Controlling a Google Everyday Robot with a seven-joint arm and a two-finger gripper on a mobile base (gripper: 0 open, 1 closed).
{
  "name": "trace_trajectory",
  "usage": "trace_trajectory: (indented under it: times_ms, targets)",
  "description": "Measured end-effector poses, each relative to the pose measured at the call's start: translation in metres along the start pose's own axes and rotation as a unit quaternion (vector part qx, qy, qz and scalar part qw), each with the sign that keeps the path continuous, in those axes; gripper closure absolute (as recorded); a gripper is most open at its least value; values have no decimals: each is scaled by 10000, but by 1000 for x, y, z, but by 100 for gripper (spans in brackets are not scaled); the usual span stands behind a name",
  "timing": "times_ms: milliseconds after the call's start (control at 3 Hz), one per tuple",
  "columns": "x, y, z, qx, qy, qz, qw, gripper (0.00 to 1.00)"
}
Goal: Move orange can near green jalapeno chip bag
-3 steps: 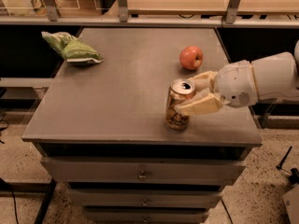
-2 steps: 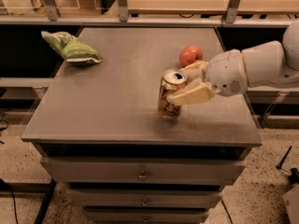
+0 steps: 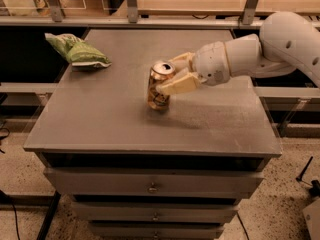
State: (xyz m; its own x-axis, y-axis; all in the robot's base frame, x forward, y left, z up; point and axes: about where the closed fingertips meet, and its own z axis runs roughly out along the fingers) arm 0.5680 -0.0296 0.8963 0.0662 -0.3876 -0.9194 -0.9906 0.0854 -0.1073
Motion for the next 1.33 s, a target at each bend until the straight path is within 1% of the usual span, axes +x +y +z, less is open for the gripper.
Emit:
trace_trajectory:
  times_ms: [333, 667, 1333]
  targets:
    - [5, -29, 30, -105, -148, -87, 9998, 100]
    - [3, -49, 51, -157, -246, -233, 9993, 100]
    - [1, -49, 51, -157, -245, -235, 9993, 100]
